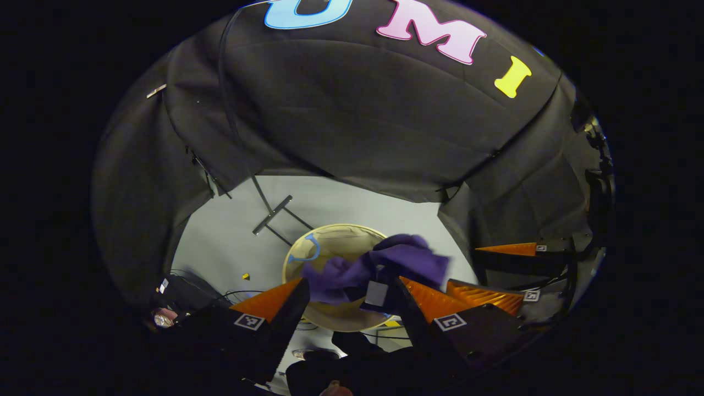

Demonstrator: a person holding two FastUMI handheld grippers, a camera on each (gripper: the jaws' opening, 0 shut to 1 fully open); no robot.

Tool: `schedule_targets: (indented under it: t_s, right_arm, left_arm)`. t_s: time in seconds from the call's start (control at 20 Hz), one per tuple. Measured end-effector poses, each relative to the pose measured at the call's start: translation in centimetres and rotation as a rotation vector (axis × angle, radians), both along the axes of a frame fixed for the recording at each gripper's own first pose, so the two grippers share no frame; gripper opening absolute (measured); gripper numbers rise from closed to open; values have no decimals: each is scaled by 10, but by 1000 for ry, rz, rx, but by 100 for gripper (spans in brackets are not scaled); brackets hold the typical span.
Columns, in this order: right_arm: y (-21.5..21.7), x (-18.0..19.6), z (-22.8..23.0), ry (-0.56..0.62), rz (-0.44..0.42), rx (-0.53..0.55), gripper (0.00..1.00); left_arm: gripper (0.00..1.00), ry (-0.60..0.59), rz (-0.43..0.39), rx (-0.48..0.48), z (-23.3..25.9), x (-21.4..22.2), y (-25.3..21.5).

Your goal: Grasp the clothes on the hanger with both hands and then place them into the laundry hamper below.

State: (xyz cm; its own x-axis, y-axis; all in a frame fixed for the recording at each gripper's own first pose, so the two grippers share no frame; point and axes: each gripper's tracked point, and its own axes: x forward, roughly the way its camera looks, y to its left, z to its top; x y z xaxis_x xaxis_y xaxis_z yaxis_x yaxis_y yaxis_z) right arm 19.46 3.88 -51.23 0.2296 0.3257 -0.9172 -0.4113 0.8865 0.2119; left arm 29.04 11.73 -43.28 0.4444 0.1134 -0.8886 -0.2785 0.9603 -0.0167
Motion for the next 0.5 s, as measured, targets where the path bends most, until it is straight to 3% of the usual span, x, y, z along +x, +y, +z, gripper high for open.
schedule_targets:
  t_s: [0.05,0.1,0.15,0.5]
  right_arm:
    - [-6,0,2,-11,10,-10,84]
    - [-9,4,3,-18,16,-23,93]
    - [-11,4,1,-19,16,-24,97]
    - [-2,4,23,-53,-4,24,98]
  left_arm:
    - [95,-1,6,5,2,0,4]
    - [96,-3,13,9,3,0,8]
    - [96,-7,23,13,6,0,12]
    - [95,-77,34,-11,27,-5,14]
